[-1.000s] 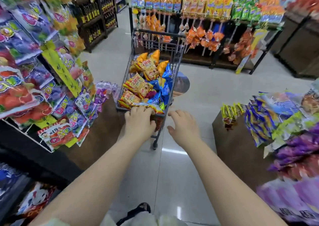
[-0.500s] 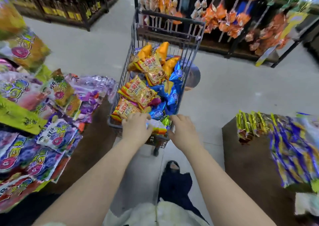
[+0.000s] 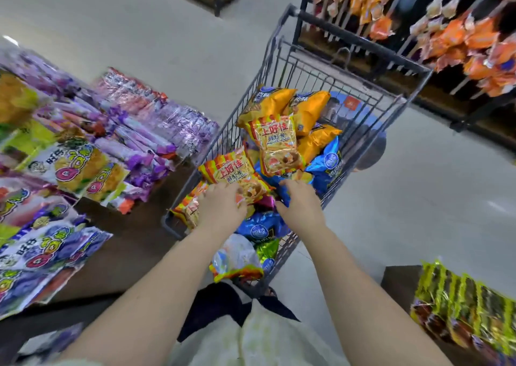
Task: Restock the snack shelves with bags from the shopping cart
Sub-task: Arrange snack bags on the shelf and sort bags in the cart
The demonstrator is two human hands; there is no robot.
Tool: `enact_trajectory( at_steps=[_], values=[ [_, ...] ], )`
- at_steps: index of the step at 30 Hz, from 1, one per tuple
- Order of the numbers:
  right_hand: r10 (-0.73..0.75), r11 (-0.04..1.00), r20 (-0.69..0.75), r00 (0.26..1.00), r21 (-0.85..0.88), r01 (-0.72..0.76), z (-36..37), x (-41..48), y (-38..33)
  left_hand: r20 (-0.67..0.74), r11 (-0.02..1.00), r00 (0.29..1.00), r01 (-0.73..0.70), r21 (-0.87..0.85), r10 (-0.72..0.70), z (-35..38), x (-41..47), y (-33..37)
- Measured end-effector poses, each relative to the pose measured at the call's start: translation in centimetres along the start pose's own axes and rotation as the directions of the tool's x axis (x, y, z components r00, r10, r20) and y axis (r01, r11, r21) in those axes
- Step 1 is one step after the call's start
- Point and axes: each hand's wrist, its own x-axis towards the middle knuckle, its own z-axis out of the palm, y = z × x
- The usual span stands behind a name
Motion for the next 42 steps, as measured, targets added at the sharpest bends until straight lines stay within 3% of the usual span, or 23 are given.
enact_trajectory(
  at_steps=[7,14,20,29,31,36,40,42],
  values=[
    [0.156,0.981,0.017,0.988,0.114,-0.157,0.1,8.8,2.2,0.161,0.967,0.985,0.104,-0.232,-0.067,1.5,8.0,0.3],
    [0.292,0.928,0.083,0.953,0.216,-0.303,0.2,15.9,4.8,0.411,0.759,0.895,0.389,-0.522,-0.176,3.7,15.3,2.5],
    [0.292,0.873,0.217,0.932,0.339,-0.352,0.9,18.5,7.1,0.448,0.67,0.865,0.471,-0.574,-0.225,5.9,17.7,4.5],
    [0.2,0.777,0.358,0.912,0.51,-0.37,0.1,18.2,9.6,0.344,0.533,0.87,0.49,-0.69,-0.354,6.6,15.1,6.6],
    [0.148,0.747,0.388,0.91,0.559,-0.36,-0.8,17.7,9.9,0.316,0.458,0.867,0.477,-0.75,-0.386,6.5,13.5,6.7],
    [-0.011,0.71,0.5,0.866,0.613,-0.345,-2.4,16.2,8.6,0.331,0.162,0.811,0.454,-0.876,-0.483,4.7,7.9,5.8],
    [-0.17,0.694,0.65,0.74,0.612,-0.378,-2.3,14.2,5.3,0.376,-0.088,0.763,0.39,-0.916,-0.525,3.6,3.0,4.5],
    [-0.228,0.679,0.689,0.688,0.619,-0.395,-1.9,13.1,3.8,0.387,-0.163,0.763,0.356,-0.92,-0.519,2.8,0.5,4.3]
  ],
)
